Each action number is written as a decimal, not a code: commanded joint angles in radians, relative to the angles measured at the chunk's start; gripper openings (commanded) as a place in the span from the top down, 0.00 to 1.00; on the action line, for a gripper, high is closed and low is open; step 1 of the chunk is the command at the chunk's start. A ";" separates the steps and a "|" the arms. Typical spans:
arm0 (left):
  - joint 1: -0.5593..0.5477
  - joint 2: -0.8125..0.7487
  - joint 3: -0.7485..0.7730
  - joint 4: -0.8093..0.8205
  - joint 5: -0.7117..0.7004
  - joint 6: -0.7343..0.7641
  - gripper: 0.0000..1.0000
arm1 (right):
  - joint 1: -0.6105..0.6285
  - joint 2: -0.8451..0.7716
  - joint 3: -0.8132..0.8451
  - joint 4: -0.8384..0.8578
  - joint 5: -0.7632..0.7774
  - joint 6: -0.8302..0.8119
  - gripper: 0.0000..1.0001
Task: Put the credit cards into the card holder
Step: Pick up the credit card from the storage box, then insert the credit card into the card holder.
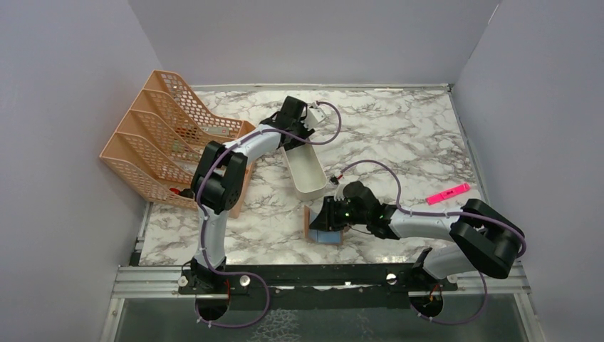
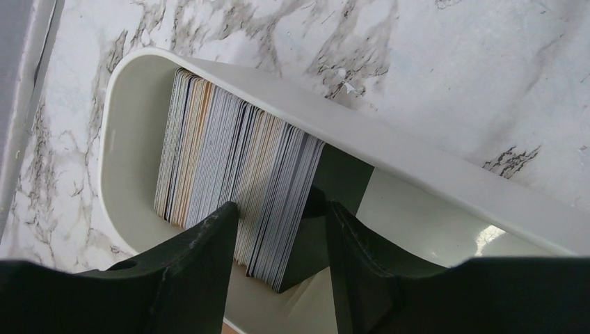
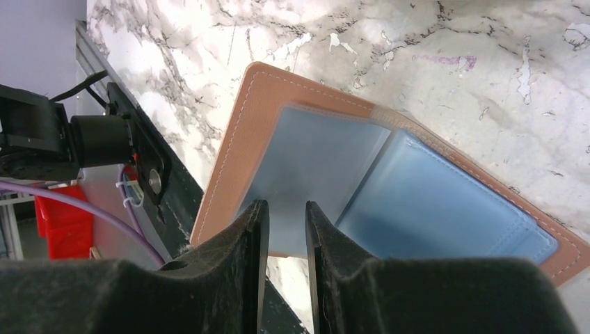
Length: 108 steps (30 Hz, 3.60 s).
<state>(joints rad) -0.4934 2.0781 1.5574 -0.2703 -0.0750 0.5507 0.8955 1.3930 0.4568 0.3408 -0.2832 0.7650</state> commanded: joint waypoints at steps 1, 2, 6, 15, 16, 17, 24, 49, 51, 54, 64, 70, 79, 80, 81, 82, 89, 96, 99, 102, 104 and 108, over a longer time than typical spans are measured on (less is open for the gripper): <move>-0.008 -0.010 0.003 0.026 -0.037 0.028 0.50 | 0.005 -0.020 -0.004 -0.012 0.029 -0.009 0.69; -0.010 -0.012 0.007 0.025 -0.040 0.028 0.52 | 0.005 -0.021 -0.005 -0.009 0.030 -0.008 0.69; -0.020 -0.002 0.022 0.013 -0.062 0.045 0.57 | 0.005 -0.019 -0.011 -0.005 0.036 -0.007 0.69; -0.029 -0.003 0.050 0.011 -0.105 0.075 0.64 | 0.005 -0.008 -0.006 -0.002 0.036 -0.008 0.69; -0.032 -0.005 0.050 0.008 -0.109 0.078 0.65 | 0.005 -0.007 -0.006 -0.002 0.035 -0.007 0.69; -0.035 -0.008 0.049 0.008 -0.112 0.082 0.67 | 0.005 -0.005 -0.006 -0.001 0.035 -0.007 0.69; -0.046 -0.025 0.053 0.001 -0.130 0.081 0.77 | 0.005 0.010 -0.008 0.018 0.026 -0.001 0.69; -0.055 -0.118 0.060 -0.123 -0.056 -0.005 1.00 | 0.005 -0.003 -0.019 0.031 0.007 0.005 0.69; -0.056 -0.136 0.076 -0.144 -0.041 -0.047 1.00 | 0.005 -0.006 -0.018 0.030 0.008 0.006 0.69; -0.056 -0.172 0.099 -0.184 -0.011 -0.136 1.00 | 0.005 -0.007 -0.015 0.031 0.005 0.008 0.69; -0.056 -0.427 -0.002 -0.206 0.060 -0.501 1.00 | 0.006 0.013 -0.012 0.058 -0.016 0.029 0.68; -0.054 -0.603 -0.140 -0.200 0.246 -0.790 1.00 | 0.005 0.007 0.004 0.034 -0.001 0.040 0.67; -0.057 -0.905 -0.675 0.101 0.494 -1.238 1.00 | 0.005 -0.012 0.007 -0.003 0.034 0.040 0.67; -0.058 -0.921 -0.716 0.122 0.515 -1.272 1.00 | 0.005 -0.013 0.007 -0.003 0.037 0.040 0.67; -0.062 -0.932 -0.753 0.139 0.530 -1.301 1.00 | 0.005 -0.015 0.005 -0.003 0.040 0.039 0.67; -0.066 -0.943 -0.787 0.153 0.540 -1.327 1.00 | 0.005 -0.016 0.004 -0.004 0.045 0.037 0.67; -0.106 -0.982 -0.960 0.327 0.567 -1.456 1.00 | 0.005 -0.012 0.006 -0.003 0.051 0.036 0.67; -0.172 -0.929 -0.990 0.391 0.512 -1.461 1.00 | 0.005 -0.016 0.006 -0.006 0.052 0.036 0.67; -0.185 -0.914 -0.990 0.387 0.472 -1.445 1.00 | 0.005 -0.023 0.002 -0.010 0.055 0.036 0.68; -0.188 -0.909 -0.980 0.310 0.378 -1.402 1.00 | 0.005 -0.033 -0.002 -0.020 0.059 0.032 0.68; -0.189 -0.905 -0.978 0.277 0.342 -1.378 1.00 | 0.005 -0.040 -0.012 -0.025 0.062 0.031 0.68; -0.198 -0.893 -0.974 0.246 0.304 -1.359 1.00 | 0.005 -0.046 -0.020 -0.020 0.064 0.030 0.68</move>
<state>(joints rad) -0.6765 1.1717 0.5728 0.0200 0.3191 -0.8524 0.8955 1.3693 0.4477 0.3126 -0.2462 0.7956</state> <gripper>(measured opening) 0.006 0.323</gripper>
